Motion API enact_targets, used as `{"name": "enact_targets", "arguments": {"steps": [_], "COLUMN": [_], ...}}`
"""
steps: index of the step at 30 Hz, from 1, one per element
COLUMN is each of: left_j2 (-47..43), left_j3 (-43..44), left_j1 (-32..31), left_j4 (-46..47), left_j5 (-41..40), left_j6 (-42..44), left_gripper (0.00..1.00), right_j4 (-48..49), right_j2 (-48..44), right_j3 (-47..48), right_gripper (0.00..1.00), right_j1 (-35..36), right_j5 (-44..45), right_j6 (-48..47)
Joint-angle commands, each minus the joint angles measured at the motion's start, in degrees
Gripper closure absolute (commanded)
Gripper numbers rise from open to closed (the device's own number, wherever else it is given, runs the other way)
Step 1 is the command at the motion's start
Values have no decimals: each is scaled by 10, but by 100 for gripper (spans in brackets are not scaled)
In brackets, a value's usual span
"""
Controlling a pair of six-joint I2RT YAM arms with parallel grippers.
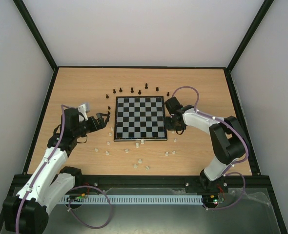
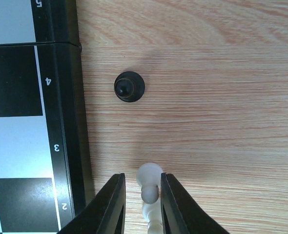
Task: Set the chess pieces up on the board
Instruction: Pick up the chess piece at the center of the board, then place the chess piece on the chessboard.
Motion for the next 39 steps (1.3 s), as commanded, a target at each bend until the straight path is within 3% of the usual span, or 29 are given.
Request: {"name": "enact_targets", "arguments": {"steps": [1, 16, 27, 39], "left_j2": [-1, -9, -18, -17], "left_j3": [-3, -4, -4, -3], "left_j1": [-3, -3, -3, -4], "left_j4": [-4, -8, -8, -8], "left_j5": [-4, -11, -15, -19], "left_j6": [3, 1, 1, -2], "left_gripper": [0, 0, 0, 0], "right_j4": [-11, -20, -44, -60], "right_j2": [9, 7, -42, -44], "right_j3": [12, 28, 34, 53], "right_gripper": [80, 93, 96, 96], "right_j1": [-2, -2, 2, 82], "right_j5": [0, 23, 2, -2], "right_j6": [-9, -13, -18, 2]}}
